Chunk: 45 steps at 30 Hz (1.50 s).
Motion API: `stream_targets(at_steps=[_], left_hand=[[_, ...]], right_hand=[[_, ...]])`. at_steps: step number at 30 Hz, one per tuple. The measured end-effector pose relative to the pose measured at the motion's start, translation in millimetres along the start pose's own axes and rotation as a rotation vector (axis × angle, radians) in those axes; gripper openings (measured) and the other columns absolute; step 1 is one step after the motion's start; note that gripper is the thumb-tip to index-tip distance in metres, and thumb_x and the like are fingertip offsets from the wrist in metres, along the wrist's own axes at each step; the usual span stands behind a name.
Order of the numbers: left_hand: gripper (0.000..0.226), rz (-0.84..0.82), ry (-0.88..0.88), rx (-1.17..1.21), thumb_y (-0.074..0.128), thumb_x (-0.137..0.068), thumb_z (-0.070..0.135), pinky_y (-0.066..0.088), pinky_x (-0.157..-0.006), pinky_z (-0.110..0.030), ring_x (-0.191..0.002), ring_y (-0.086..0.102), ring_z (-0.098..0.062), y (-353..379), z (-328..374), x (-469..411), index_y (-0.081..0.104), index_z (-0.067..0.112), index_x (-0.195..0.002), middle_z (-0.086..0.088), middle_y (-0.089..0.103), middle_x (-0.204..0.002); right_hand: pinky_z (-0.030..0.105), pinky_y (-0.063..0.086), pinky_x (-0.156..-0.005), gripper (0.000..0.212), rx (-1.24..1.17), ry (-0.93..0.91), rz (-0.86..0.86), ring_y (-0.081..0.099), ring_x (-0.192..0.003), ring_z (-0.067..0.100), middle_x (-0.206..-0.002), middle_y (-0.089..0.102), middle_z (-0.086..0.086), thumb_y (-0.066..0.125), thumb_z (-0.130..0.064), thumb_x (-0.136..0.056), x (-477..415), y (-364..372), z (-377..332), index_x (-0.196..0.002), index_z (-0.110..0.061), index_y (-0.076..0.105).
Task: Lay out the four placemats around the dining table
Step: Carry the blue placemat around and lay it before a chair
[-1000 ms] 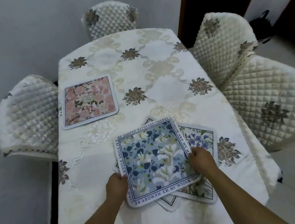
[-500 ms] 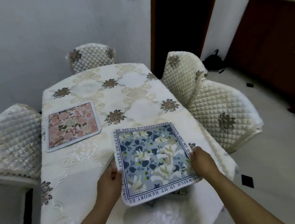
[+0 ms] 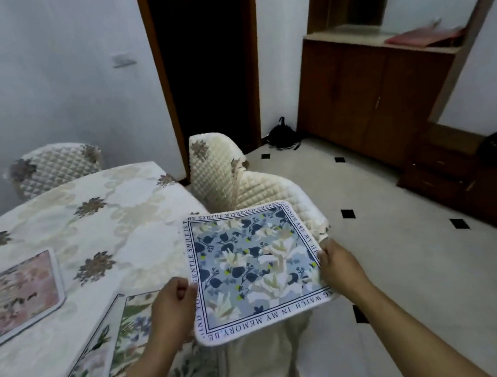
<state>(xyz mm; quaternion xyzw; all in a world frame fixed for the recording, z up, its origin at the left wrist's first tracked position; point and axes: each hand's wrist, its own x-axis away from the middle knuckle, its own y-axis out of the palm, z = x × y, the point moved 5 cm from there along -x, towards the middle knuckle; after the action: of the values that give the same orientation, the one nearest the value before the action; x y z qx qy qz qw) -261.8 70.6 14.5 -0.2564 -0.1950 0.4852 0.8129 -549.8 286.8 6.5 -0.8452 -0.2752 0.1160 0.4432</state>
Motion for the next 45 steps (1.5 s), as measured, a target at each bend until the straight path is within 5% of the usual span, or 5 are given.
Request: stream_targets(at_steps=[5,15,32,39,45], left_hand=[[0.026,-0.014,-0.012,0.014,0.058,-0.093,0.029,0.035,-0.056,-0.034,-0.060,0.050,-0.023,113.2,90.0,-25.0,0.052,0.014,-0.072,-0.005,0.056,-0.064],[0.026,0.013,-0.100,-0.005,0.059,-0.091,0.030,0.038,-0.053,-0.028,-0.061,0.060,-0.014,217.6,183.6,-101.6,0.055,0.019,-0.067,0.004,0.065,-0.063],[0.025,0.230,-0.201,-0.005,0.060,-0.091,0.030,0.037,-0.047,-0.025,-0.050,0.061,-0.008,271.1,230.1,-312.8,0.056,0.019,-0.068,-0.003,0.065,-0.058],[0.028,0.483,-0.401,0.137,0.059,-0.091,0.031,0.040,-0.049,-0.027,-0.052,0.061,-0.011,286.9,228.8,-355.9,0.051,0.032,-0.064,-0.003,0.065,-0.061],[0.027,0.759,-0.597,0.185,0.059,-0.093,0.025,0.038,-0.042,-0.019,-0.055,0.061,0.007,302.8,241.8,-348.1,0.052,0.022,-0.067,0.024,0.067,-0.066]], right_hand=[[0.032,0.028,-0.054,0.025,-0.034,0.079,0.025,0.050,-0.069,0.028,-0.066,0.048,-0.005,0.043,-0.028,-0.098,-80.2,-86.0,91.2,-0.074,-0.021,0.036],[0.032,0.031,-0.060,0.022,0.014,0.007,-0.050,0.048,-0.070,0.026,-0.072,0.050,0.003,0.042,-0.027,-0.099,-233.9,-140.7,151.1,-0.081,-0.014,0.039],[0.030,0.030,-0.049,0.024,0.055,-0.180,-0.242,0.050,-0.064,0.022,-0.072,0.055,0.002,0.040,-0.029,-0.099,-541.5,-96.1,83.7,-0.080,-0.015,0.043],[0.028,0.035,-0.049,0.024,0.094,-0.461,-0.450,0.055,-0.064,0.021,-0.075,0.060,0.005,0.039,-0.030,-0.100,-674.3,-28.0,7.1,-0.082,-0.014,0.044],[0.027,0.032,-0.045,0.026,0.186,-0.805,-0.574,0.055,-0.060,0.017,-0.070,0.058,0.002,0.037,-0.035,-0.100,-734.6,17.1,-96.0,-0.080,-0.019,0.043]])
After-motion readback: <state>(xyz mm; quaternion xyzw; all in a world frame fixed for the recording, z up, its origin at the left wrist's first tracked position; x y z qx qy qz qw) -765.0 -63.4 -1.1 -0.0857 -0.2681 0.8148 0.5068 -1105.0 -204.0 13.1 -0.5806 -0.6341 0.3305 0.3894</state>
